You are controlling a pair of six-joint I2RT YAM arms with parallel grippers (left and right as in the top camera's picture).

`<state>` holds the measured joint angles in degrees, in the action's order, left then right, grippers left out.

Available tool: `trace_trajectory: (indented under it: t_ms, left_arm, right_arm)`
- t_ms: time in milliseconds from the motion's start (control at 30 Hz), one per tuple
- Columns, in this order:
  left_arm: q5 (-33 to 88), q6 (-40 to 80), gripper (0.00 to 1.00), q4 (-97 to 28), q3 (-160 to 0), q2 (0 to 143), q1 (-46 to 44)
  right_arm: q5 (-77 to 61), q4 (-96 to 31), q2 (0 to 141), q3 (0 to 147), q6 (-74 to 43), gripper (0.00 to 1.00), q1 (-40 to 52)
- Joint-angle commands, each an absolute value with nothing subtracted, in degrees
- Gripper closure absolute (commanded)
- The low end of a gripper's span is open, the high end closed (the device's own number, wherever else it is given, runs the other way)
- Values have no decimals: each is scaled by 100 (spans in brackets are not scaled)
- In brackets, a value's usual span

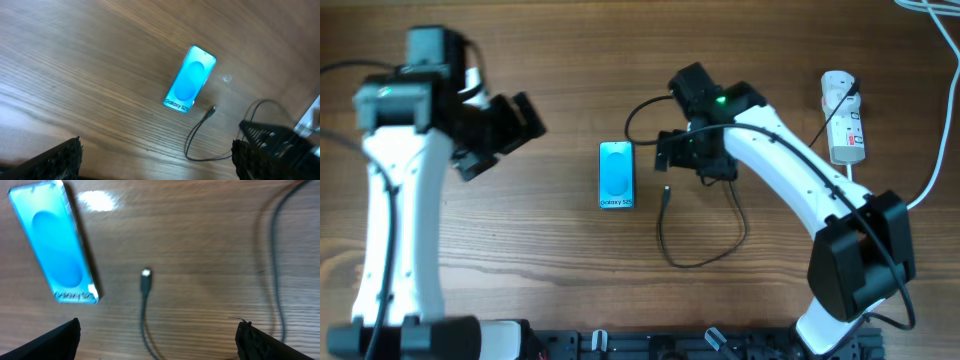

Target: Plug charger to phone and switch on socket

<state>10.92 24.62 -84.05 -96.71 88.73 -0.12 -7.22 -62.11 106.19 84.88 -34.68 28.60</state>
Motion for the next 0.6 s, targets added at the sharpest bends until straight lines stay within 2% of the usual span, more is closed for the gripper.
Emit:
trace_trajectory:
  t_ms: [0,200,567]
  left_arm:
    - [1022,2311,0,-8058,-9653,9428,-558]
    - [1020,2307,0,-7474,-9653,10431,-1339]
    - [635,2285,0,-6831,-9653,11911,-2080]
  right_arm:
    - [-429,-6324,10742,8466,-3465,0,2456]
    - [-454,-6479,10742,8466,-3240,0,1772]
    - [-447,-6593,10742,8466,-2856,0,1723]
